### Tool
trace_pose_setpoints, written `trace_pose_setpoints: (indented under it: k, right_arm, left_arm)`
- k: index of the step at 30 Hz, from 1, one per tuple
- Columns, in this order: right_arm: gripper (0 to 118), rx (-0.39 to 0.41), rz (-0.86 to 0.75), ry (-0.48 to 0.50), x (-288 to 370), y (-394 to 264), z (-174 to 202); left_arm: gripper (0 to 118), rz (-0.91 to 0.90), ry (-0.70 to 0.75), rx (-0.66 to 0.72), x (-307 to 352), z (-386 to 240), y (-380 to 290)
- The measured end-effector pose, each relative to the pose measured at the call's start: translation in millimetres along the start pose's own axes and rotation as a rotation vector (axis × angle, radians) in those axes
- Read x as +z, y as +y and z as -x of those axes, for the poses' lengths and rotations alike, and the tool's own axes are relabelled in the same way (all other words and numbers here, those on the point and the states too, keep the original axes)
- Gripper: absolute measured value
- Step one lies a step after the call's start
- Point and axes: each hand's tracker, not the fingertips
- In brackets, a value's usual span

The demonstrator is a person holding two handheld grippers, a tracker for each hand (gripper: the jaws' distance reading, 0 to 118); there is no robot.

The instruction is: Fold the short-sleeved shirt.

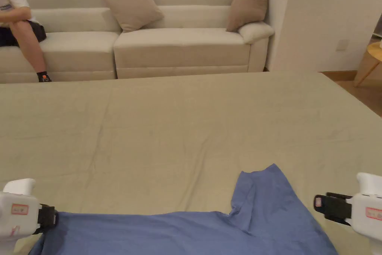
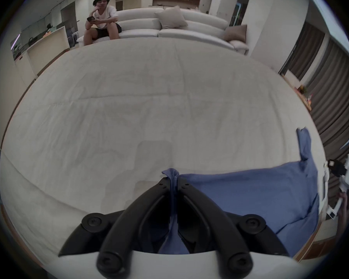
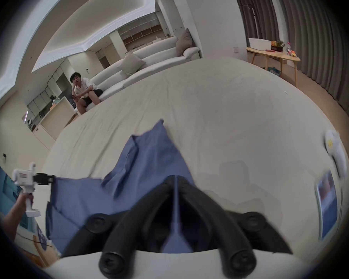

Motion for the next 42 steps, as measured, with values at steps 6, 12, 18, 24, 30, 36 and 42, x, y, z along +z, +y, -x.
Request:
trace_pose_setpoints:
  k: [6, 12, 18, 24, 30, 36, 42]
  right_arm:
    - [110, 0.071, 0.189, -0.02, -104, 26, -2]
    - [77, 0.114, 0.253, -0.13, -133, 27, 28]
    - [0, 0.148, 0.164, -0.116, -111, 26, 35]
    - [0, 0.102, -0.004, -0.032, -46, 25, 29]
    - [0, 0.131, -0.146, 0.029, 73, 8, 31]
    - [0, 0.046, -0.167, 0.112, 178, -51, 28]
    - [0, 0.026, -0.012, 0.1, 223, -126, 14]
  left_arm:
    - [4, -0.022, -0.013, -0.027, 15, -2, 8]
    - [4, 0.003, -0.002, -0.006, 3, 8, 10]
    - [4, 0.01, 0.006, -0.009, -2, 10, 9]
    - [4, -0.029, 0.015, -0.039, 16, 7, 1]
    - [4, -0.127, 0.028, -0.108, 68, 3, -19]
    - [4, -0.182, -0.001, -0.083, 127, 12, -64]
    - [4, -0.154, -0.024, -0.055, 166, 29, -134]
